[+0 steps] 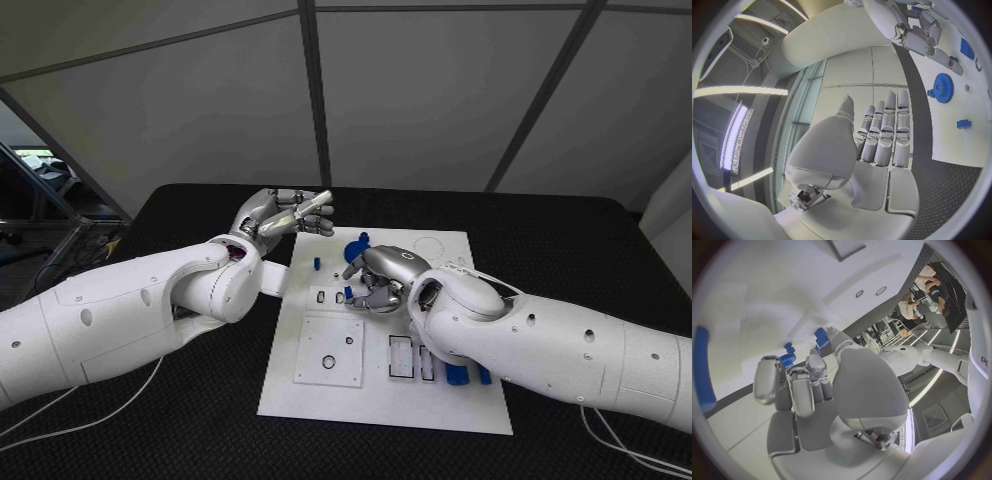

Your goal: Assemble the parts on the task board

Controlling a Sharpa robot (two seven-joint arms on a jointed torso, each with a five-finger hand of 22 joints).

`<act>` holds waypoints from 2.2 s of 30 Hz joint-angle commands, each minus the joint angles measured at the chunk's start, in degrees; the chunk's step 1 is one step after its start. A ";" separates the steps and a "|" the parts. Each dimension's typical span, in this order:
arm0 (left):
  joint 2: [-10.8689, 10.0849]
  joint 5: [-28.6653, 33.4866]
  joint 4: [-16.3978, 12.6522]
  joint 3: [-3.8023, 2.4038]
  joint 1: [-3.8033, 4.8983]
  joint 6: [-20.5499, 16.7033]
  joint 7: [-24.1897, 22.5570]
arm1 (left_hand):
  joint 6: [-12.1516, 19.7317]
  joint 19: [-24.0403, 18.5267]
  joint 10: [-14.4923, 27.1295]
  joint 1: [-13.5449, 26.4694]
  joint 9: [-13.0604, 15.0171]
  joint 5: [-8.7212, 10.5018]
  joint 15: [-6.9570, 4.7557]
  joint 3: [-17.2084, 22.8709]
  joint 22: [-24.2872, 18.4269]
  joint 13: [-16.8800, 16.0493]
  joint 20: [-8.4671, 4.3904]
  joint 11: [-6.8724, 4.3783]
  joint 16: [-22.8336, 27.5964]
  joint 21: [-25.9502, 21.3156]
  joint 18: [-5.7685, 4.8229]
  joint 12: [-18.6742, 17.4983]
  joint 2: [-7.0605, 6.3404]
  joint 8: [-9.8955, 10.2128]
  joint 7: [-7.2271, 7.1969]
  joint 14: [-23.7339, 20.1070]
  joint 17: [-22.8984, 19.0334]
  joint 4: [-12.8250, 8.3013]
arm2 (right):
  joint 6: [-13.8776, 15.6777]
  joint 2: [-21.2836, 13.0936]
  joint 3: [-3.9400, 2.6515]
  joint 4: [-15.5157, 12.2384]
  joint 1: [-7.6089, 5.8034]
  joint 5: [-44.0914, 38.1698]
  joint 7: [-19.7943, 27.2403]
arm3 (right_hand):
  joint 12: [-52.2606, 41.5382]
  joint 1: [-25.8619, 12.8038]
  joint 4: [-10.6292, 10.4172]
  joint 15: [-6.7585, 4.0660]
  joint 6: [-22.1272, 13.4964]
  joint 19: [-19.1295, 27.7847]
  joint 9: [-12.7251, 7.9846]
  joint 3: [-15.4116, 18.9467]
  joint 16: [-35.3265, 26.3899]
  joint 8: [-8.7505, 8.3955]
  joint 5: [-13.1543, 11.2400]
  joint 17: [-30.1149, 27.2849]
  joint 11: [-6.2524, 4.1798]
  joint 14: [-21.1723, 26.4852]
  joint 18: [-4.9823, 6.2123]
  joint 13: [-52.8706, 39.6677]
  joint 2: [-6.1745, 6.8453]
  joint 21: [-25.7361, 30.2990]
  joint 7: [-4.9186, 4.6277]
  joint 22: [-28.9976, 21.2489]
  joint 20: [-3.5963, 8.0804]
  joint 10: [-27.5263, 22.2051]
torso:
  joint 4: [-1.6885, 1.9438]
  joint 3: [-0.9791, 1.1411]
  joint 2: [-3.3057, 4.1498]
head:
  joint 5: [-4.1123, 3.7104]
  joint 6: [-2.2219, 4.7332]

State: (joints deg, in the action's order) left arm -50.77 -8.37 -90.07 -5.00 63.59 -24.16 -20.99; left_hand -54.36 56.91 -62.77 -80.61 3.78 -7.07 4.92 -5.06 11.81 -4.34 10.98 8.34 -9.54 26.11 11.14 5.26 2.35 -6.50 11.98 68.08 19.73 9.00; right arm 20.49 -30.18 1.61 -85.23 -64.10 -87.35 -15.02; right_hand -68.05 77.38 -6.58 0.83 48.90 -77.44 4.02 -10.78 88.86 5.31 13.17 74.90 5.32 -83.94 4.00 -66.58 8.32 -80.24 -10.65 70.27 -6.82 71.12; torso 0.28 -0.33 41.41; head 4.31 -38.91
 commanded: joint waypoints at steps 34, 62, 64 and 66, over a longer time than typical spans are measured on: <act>5.69 -53.38 7.10 1.24 5.22 27.46 49.26 | -5.79 23.97 -12.27 11.71 16.94 0.35 -8.37 -9.96 58.60 -55.47 -8.11 -8.31 -45.01 53.34 -7.25 59.21 2.07 -14.50 -7.85 15.51 40.58 7.41 | 2.76 -22.50 -5.03 -9.62 -6.52 28.13 20.22 | 6.41 2.94 -0.44 -0.84 1.10 9.37 0.23 -0.50 -8.74 5.38 7.98 -1.04 -0.93 -1.93 3.27 8.75 -0.93 11.36 1.11 -16.60 0.56 -4.85 | -0.05 1.53 -3.79 | 1.33 -1.35; 15.93 -57.52 13.81 6.17 8.15 34.17 51.07 | -4.51 25.55 -13.31 12.32 22.54 -0.24 -8.65 -10.53 63.00 -58.71 -8.32 -8.76 -44.89 55.83 -7.98 62.03 2.42 -17.80 -8.37 15.60 41.06 7.20 | 1.31 -20.24 -5.08 -6.76 -6.65 28.29 18.10 | 6.74 2.60 -0.65 -0.87 1.07 9.68 0.17 -0.47 -9.33 5.59 8.57 -1.70 -0.95 -1.84 3.42 9.31 -0.93 12.09 1.12 -17.55 0.61 -4.98 | -0.04 1.35 -3.71 | 1.16 -2.39; 16.07 -57.52 13.90 6.25 8.15 34.56 51.10 | -4.51 25.56 -13.31 12.31 22.56 -0.24 -8.65 -10.52 63.01 -58.73 -8.32 -8.76 -44.89 55.83 -7.98 62.04 2.42 -17.80 -8.37 15.60 41.07 7.20 | 1.26 -20.18 -5.08 -6.70 -6.65 28.29 18.04 | 6.74 2.60 -0.65 -0.87 1.07 9.68 0.17 -0.47 -9.33 5.59 8.57 -1.70 -0.95 -1.84 3.42 9.31 -0.93 12.09 1.12 -17.55 0.61 -4.98 | -0.02 1.35 -3.71 | 1.18 -2.52; 16.14 -57.52 13.94 6.29 8.15 34.80 51.12 | -4.48 25.59 -13.36 12.24 22.69 -0.29 -8.66 -10.49 63.11 -58.83 -8.32 -8.77 -44.88 55.88 -8.00 62.13 2.46 -17.87 -8.38 15.60 41.07 7.18 | 1.23 -20.14 -5.08 -6.65 -6.65 28.29 18.00 | 6.75 2.60 -0.65 -0.87 1.06 9.68 0.17 -0.48 -9.34 5.60 8.60 -1.70 -0.95 -1.85 3.42 9.33 -0.94 12.11 1.12 -17.57 0.62 -4.99 | 0.00 1.36 -3.69 | 1.16 -2.58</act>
State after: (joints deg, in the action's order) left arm -34.68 -65.19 -76.20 1.28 71.63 8.52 29.54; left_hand -59.16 82.20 -75.80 -68.23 26.42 -7.02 -3.28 -15.65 74.87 -63.12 2.67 -0.39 -54.37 81.68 3.10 67.18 4.47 -24.02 3.48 83.65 60.70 16.43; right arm 22.30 -50.38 -3.42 -91.92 -70.61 -59.30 3.18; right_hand -61.68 80.07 -7.13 0.40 49.71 -68.19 4.24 -11.16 79.70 10.66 21.45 73.25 4.40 -83.94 6.68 -57.30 7.66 -68.31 -9.82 52.75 -6.24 66.52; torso 0.26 1.04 37.73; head 5.49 -41.40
